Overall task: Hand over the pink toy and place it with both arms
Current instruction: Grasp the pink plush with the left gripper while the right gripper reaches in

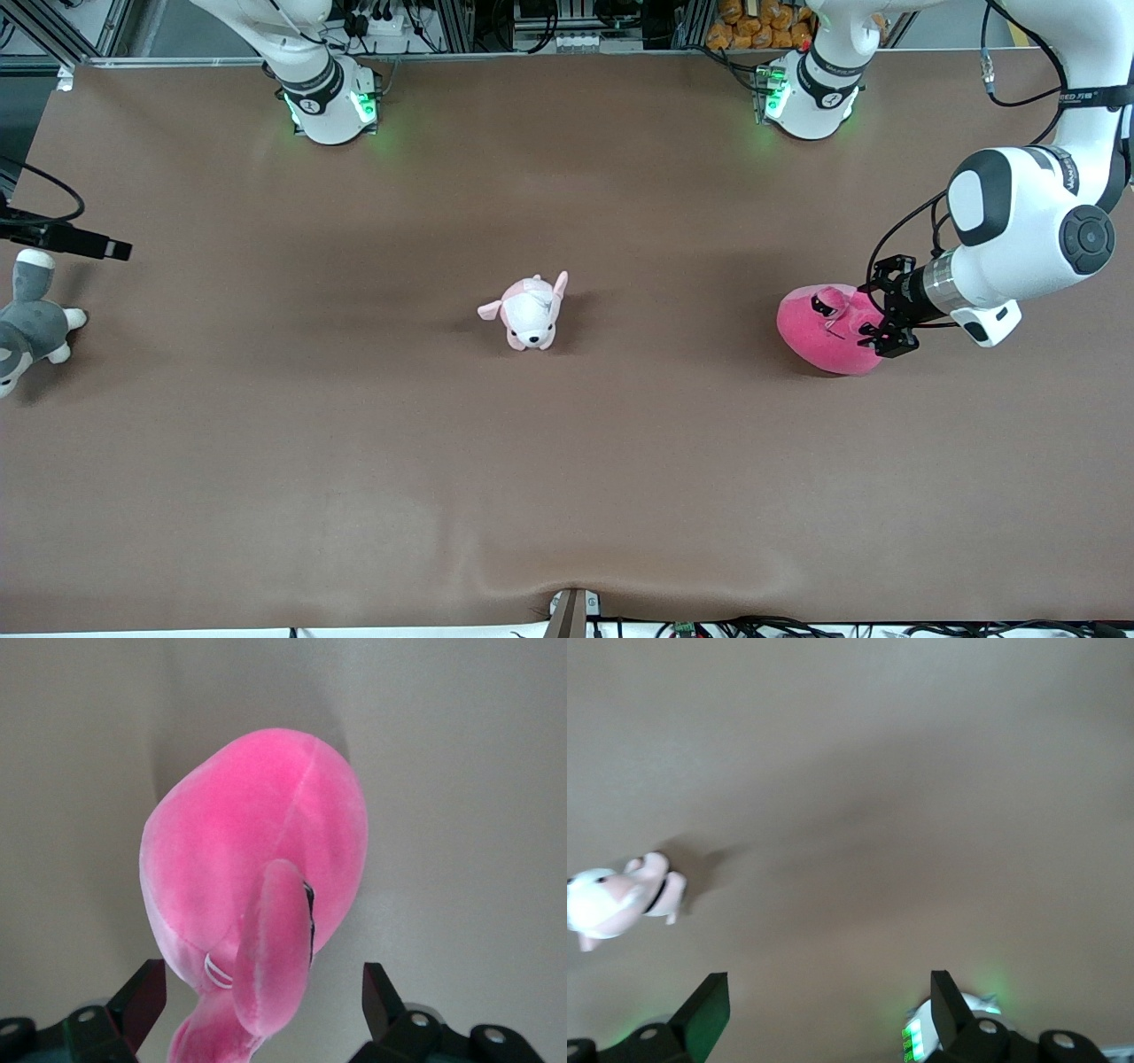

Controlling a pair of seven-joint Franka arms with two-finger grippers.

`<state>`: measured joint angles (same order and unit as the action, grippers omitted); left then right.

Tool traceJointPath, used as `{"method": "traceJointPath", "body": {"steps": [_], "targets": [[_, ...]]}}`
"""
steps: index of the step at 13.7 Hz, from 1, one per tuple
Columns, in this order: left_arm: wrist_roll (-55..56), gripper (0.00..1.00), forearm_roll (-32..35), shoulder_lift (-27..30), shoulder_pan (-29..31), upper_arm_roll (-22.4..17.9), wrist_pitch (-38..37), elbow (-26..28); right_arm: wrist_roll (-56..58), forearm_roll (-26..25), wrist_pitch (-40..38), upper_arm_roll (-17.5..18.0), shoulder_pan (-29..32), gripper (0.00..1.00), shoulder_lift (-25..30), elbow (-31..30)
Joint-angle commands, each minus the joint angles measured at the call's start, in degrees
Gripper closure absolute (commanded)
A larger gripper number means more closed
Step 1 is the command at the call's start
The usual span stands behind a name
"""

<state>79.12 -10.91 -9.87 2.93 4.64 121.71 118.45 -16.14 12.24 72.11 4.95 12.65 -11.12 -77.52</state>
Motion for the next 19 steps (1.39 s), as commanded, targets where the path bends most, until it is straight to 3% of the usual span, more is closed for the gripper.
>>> {"method": "traceJointPath", "body": {"steps": [1, 5, 7, 10, 11, 15, 19], "targets": [[-0.2, 0.12, -0.3, -0.9, 0.2, -0.2, -0.1, -1.3, -12.8, 5.7, -1.4, 0.4, -2.2, 0.0, -0.1, 0.4], [-0.8, 0.21, -0.3, -2.0, 1.2, -0.3, -0.1, -2.3, -28.2, 10.2, -0.9, 0.3, -6.8, 0.0, -0.2, 0.4], [-0.9, 0.45, -0.3, -2.1, 2.2, -0.2, -0.1, -2.5, -34.6, 12.4, -0.4, 0.3, -8.9, 0.0, -0.7, 0.4], [-0.9, 0.91, -0.3, -1.6, 2.3, -0.2, -0.8, -3.0, -44.7, 13.7, 2.1, 0.3, -13.0, 0.0, -0.7, 0.5], [-1.2, 1.0, -0.3, -1.3, 2.2, -0.1, -1.3, -3.4, -48.8, 13.8, 4.0, 0.4, -14.7, 0.0, -0.7, 0.4], [-1.1, 1.0, -0.4, -1.2, 2.2, 0.1, -6.3, -7.5, -64.1, 14.3, 11.2, 0.4, -21.2, 0.0, -2.1, 0.5], [-1.0, 1.0, -4.5, -1.3, 2.0, 0.4, -21.7, -18.8, -81.4, 15.3, 21.4, 0.4, -28.4, 0.0, -4.9, 0.5]]}}
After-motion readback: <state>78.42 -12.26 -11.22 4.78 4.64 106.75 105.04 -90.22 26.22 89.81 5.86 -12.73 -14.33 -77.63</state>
